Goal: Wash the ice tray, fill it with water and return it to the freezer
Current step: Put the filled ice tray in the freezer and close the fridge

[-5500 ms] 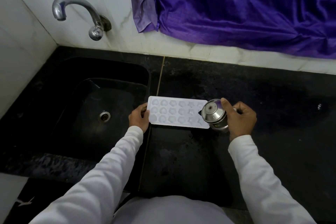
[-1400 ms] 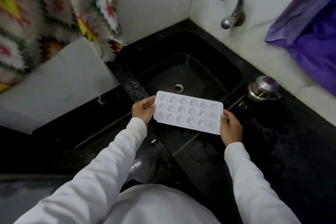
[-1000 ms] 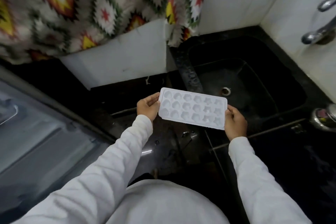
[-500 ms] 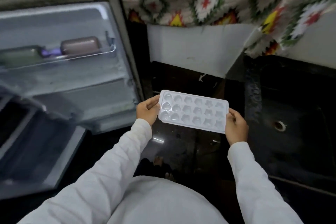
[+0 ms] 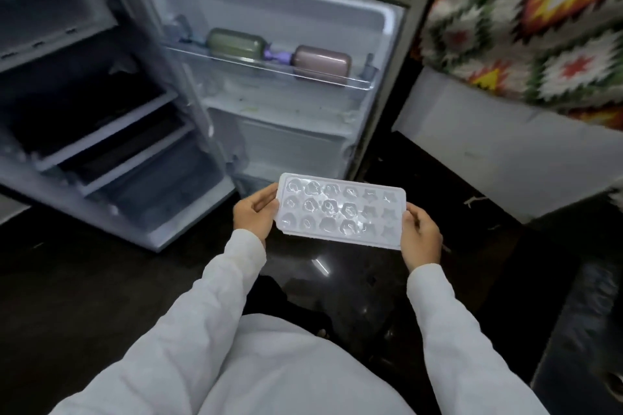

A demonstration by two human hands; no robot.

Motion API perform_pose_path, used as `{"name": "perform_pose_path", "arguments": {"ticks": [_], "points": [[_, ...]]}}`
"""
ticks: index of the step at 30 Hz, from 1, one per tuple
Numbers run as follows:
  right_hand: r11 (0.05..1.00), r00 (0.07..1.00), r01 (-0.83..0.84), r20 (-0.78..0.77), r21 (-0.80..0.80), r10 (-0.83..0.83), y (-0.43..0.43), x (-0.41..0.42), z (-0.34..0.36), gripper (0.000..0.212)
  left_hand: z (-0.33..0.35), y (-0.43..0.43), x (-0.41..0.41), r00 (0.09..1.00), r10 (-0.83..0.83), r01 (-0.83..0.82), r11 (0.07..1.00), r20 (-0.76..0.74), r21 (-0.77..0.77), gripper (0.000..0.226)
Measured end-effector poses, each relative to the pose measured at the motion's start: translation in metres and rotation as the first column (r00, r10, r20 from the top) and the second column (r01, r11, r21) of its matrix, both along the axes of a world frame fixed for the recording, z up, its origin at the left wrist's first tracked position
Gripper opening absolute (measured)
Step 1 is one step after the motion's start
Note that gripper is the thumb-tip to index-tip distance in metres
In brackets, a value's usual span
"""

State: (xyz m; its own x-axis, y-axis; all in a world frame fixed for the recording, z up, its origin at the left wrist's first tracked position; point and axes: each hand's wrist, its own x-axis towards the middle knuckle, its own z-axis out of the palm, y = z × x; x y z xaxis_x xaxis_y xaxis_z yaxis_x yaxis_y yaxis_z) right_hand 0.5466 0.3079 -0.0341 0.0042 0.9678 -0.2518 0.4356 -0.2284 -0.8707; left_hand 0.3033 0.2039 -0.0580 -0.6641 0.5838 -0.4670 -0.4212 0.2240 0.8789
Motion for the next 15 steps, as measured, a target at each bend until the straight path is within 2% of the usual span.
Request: {"name": "perform_pose_path", "arguments": {"ticks": [15], "points": [[0.957, 0.952, -0.290, -0.108, -0.011, 0.287, -0.010, -0.282, -0.010, 0.024, 0.020, -0.090, -0.225, 0.923, 0.382, -0.382, 0.924, -0.048, 0.005, 0.030]]}}
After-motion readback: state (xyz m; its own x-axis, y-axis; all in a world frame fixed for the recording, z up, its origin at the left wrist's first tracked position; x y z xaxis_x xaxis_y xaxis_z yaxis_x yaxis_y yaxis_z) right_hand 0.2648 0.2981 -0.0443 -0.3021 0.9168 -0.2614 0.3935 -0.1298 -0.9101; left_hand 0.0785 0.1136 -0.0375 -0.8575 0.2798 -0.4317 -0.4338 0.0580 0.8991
